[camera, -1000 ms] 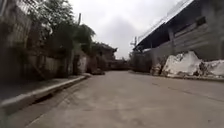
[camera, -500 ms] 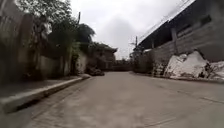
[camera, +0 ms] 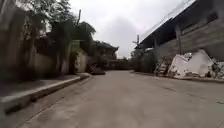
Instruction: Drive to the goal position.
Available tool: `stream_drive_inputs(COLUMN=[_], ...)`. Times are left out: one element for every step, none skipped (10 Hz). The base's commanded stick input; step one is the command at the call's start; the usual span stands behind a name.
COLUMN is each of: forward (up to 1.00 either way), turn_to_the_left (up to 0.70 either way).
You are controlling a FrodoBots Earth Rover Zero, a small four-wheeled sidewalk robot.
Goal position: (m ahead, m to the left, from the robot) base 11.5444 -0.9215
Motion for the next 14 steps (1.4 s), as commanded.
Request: stream_drive_inputs(forward=[0.85, 0.85, 0.85, 0.85, 0.85, 0.85, 0.85, 0.85, 0.85, 0.85, 0.85, 0.85, 0.85, 0.85], turn_to_the_left=[0.00, 0.00, 0.00, 0.00, 0.00, 0.00, 0.00, 0.00, 0.00, 0.00, 0.00, 0.00, 0.00, 0.00])
